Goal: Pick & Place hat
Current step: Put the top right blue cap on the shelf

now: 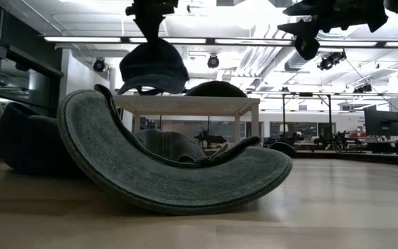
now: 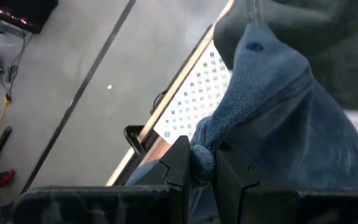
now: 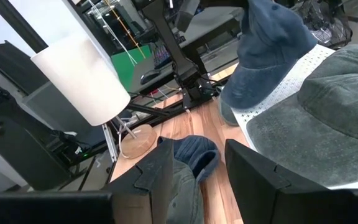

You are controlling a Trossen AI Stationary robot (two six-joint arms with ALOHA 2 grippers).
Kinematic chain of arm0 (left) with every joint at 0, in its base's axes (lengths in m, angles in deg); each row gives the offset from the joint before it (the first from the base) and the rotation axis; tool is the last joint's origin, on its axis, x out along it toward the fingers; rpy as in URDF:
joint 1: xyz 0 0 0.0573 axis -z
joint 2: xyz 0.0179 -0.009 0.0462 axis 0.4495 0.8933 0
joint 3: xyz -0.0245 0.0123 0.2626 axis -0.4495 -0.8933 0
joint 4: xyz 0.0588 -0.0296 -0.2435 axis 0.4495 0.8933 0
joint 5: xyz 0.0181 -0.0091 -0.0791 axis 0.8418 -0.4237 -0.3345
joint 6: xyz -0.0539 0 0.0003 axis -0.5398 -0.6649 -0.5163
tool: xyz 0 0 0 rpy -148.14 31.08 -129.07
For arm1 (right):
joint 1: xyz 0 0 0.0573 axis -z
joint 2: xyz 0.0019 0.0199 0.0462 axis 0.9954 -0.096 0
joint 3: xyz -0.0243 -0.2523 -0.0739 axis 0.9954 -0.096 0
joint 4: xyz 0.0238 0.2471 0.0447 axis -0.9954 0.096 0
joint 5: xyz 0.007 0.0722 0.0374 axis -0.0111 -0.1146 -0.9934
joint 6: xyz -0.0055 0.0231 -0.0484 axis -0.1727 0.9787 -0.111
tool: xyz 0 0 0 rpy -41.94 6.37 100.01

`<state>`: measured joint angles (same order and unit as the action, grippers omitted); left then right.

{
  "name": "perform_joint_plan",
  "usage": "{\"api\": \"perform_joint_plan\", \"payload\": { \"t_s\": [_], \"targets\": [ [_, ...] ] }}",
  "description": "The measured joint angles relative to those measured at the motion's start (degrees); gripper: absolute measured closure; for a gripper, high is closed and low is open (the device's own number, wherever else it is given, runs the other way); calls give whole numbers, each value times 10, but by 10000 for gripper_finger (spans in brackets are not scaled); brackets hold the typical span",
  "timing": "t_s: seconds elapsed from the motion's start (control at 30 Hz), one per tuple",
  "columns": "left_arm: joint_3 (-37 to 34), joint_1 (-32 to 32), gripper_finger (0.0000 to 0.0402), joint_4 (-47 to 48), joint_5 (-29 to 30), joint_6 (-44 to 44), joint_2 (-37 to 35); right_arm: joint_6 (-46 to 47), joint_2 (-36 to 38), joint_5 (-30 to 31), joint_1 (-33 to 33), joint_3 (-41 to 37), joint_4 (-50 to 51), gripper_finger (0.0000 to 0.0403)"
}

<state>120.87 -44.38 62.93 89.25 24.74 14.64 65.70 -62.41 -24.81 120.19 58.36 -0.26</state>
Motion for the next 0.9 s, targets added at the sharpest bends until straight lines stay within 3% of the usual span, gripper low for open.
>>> {"api": "perform_joint_plan", "payload": {
  "t_s": [0.43, 0.9],
  "targets": [
    [0, -15, 364, -45, -17, -16, 17, -4, 0, 11, 0, 0, 10, 265],
    [0, -27, 364, -94, 15, -33, 37, -5, 0, 25, 0, 0, 13, 265]
  ]
}}
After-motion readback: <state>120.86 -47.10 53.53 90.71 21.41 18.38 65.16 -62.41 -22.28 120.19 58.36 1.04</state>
